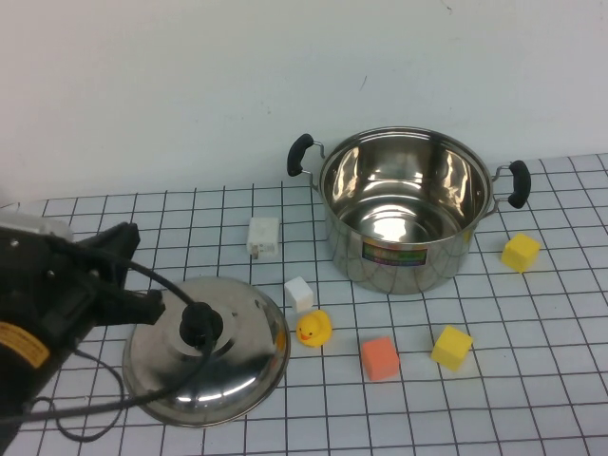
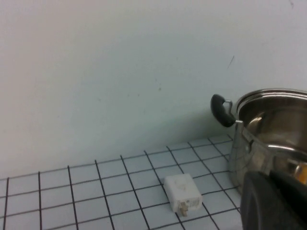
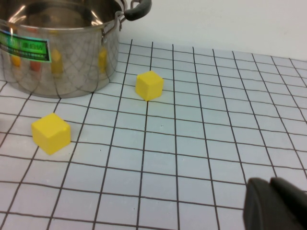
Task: Cover the pot
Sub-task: Pick up the pot lid
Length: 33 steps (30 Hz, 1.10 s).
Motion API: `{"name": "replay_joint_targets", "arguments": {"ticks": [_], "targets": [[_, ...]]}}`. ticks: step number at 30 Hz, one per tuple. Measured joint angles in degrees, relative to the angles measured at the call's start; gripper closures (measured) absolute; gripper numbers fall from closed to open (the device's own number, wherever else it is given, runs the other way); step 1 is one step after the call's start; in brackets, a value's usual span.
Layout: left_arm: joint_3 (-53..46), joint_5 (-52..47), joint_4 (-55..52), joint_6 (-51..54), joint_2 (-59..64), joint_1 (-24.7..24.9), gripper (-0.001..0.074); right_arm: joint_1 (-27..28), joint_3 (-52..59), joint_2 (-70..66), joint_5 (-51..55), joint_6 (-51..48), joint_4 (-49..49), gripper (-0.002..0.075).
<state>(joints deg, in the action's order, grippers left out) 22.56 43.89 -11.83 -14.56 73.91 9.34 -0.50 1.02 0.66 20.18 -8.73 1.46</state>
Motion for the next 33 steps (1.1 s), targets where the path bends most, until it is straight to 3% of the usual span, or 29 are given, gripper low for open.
{"name": "replay_joint_targets", "arguments": {"ticks": [4,9,12,26,33], "targets": [[0.0,4.2,2.4,0.4,7.5,0.0,0.0639,0.0,0.0,0.0,0.0,0.0,0.0,0.0717],[0.0,9.6,1.0,-1.2,15.1,0.0,0.0315,0.0,0.0,0.0,0.0,0.0,0.0,0.0717],[0.1,13.1,-2.0,-1.4,19.9,0.0,0.0222,0.0,0.0,0.0,0.0,0.0,0.0,0.0717],[2.0,21.0,0.1,6.4,42.2,0.0,0.0187,0.0,0.0,0.0,0.0,0.0,0.0,0.0717],[5.5,21.2,1.5,7.3,45.7,1.9,0.0186,0.0,0.0,0.0,0.0,0.0,0.0,0.0717]]}}
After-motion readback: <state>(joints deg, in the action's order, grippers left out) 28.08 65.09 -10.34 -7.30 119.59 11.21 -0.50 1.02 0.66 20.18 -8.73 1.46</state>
